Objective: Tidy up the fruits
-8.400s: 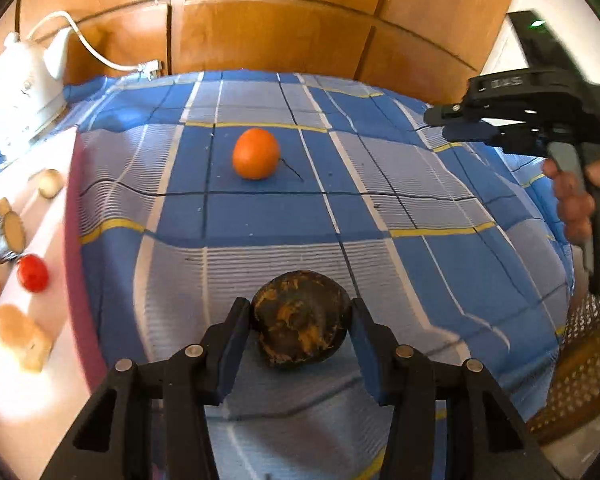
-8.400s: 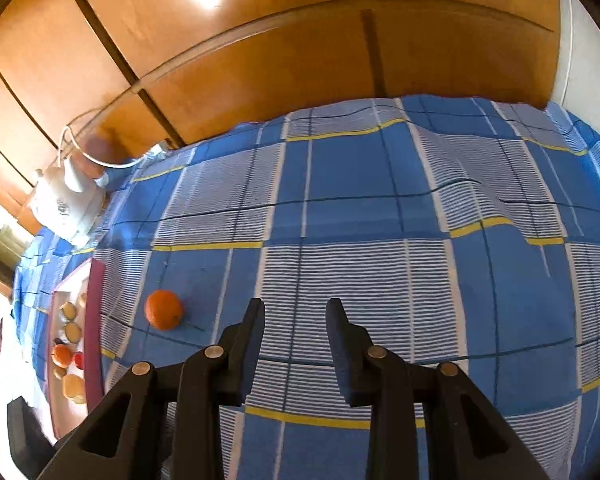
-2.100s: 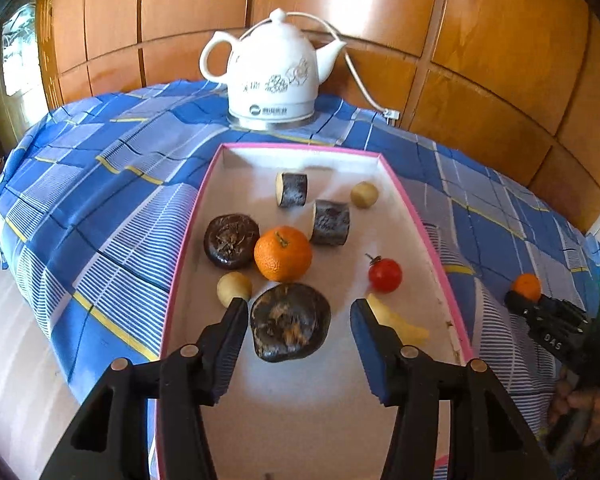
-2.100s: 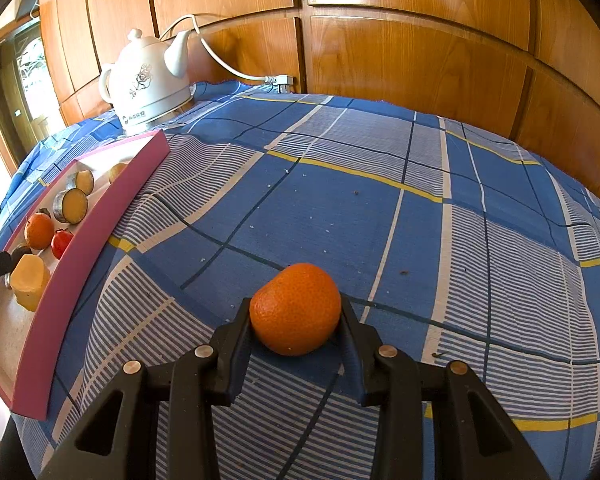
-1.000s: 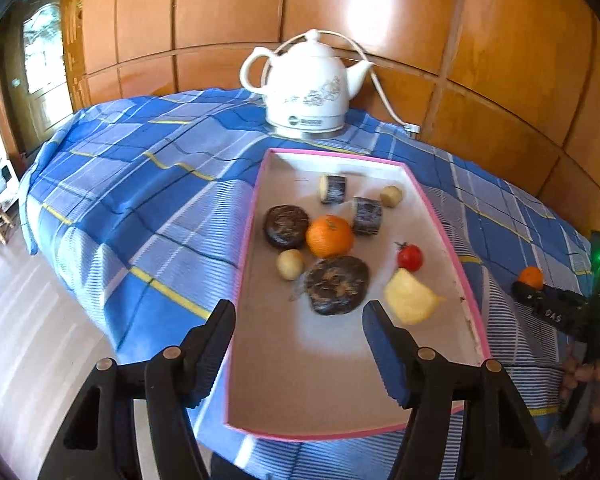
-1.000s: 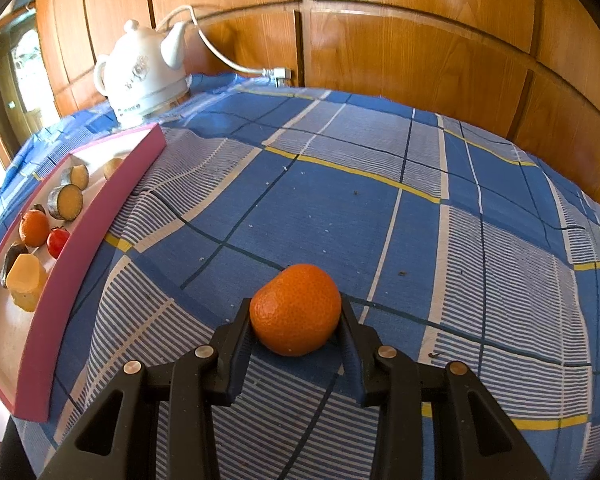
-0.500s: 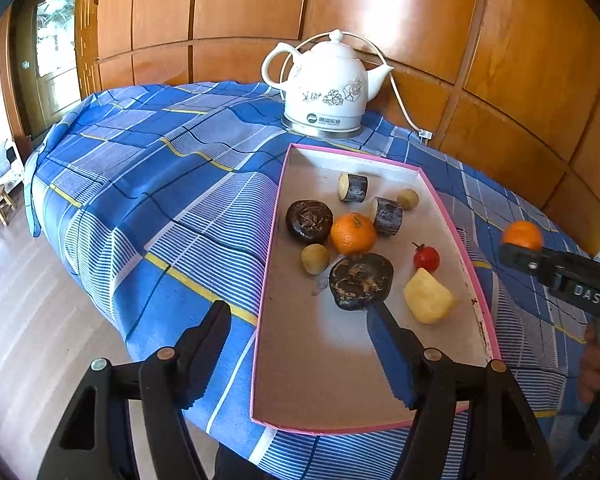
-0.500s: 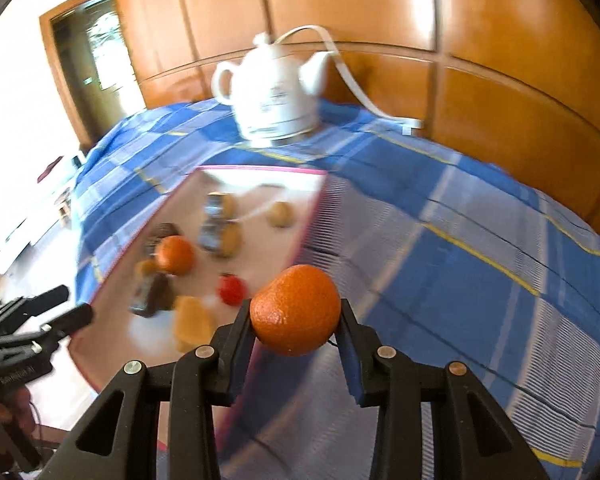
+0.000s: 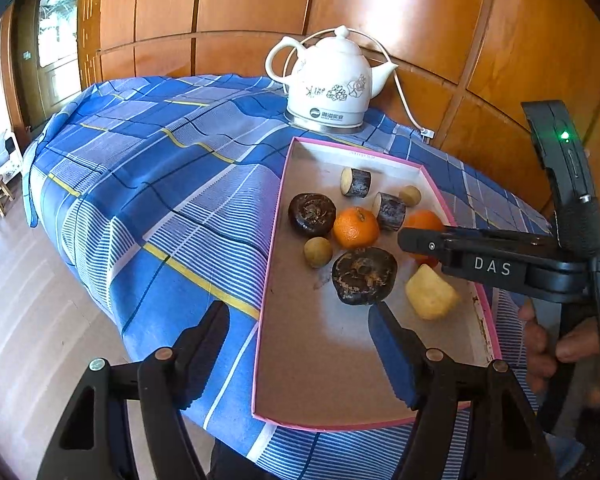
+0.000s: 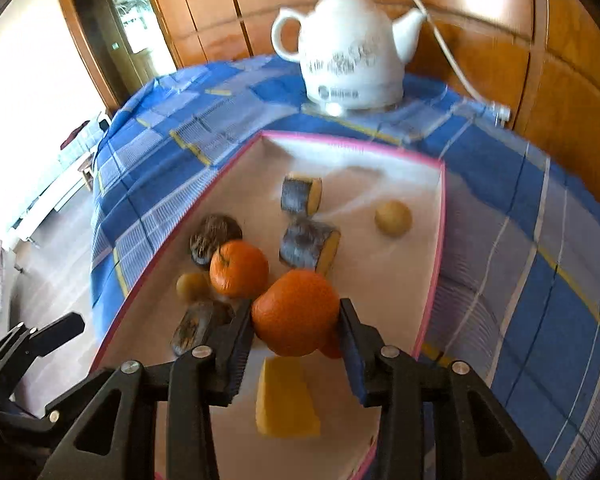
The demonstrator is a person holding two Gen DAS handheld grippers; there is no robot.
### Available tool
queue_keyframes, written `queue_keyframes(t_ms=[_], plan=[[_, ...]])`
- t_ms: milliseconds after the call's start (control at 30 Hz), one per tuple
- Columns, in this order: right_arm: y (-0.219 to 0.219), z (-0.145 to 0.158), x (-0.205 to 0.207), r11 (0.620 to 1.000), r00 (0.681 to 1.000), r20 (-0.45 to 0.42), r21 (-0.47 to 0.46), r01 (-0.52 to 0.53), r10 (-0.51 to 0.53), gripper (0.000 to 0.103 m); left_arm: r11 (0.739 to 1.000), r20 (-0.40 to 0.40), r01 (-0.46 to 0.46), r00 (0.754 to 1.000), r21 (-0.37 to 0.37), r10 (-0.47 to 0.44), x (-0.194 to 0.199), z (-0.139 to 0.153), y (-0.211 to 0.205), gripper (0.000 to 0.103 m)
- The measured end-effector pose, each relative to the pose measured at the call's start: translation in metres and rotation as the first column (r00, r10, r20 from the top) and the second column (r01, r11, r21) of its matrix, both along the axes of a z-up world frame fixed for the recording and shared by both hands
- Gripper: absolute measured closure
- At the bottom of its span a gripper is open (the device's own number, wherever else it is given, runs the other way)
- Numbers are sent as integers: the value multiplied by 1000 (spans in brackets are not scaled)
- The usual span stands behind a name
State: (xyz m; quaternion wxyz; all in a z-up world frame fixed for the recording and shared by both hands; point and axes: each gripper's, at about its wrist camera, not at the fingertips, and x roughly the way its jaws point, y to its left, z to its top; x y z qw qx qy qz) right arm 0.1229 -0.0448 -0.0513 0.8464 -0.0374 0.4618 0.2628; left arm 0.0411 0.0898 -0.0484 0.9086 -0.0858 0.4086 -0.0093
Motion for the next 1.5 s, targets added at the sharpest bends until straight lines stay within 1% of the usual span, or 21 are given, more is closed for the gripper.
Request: queue_keyframes(t_ms=[67,267,700,933,1300,1400,1500], plan=[[0,0,0,1000,1000,-3,13,-2,2,60,1000,-5,-3,1000,-3,3,1,-2,0,30],[-3,2,-7,1000,1000,19,0,2,-2,60,1000,1,-10,1000,-1,10,1,-1,1,28],[-22,9,-29,997,995,64,8,75,-76,60,1000,27,-5,1000,18,5,-5,5,-8,23],[-31,12,-43,992,989,81,17,125,-126,60,1000,43,-4,999,26,3,-10,9,-12,19],[-39,17,-68,979,971,130,3,204,-203,60,999,64,-8,998,41,6,-17,13,-14,11],[-43,18,-77,973,963,145,-3,232,-229,60,999,71,-14,997,44,11,-19,14,-14,7],[-47,20,-88,964,951,171,-12,264,-258,59,999,74,-26,997,47,22,-21,16,-14,1]])
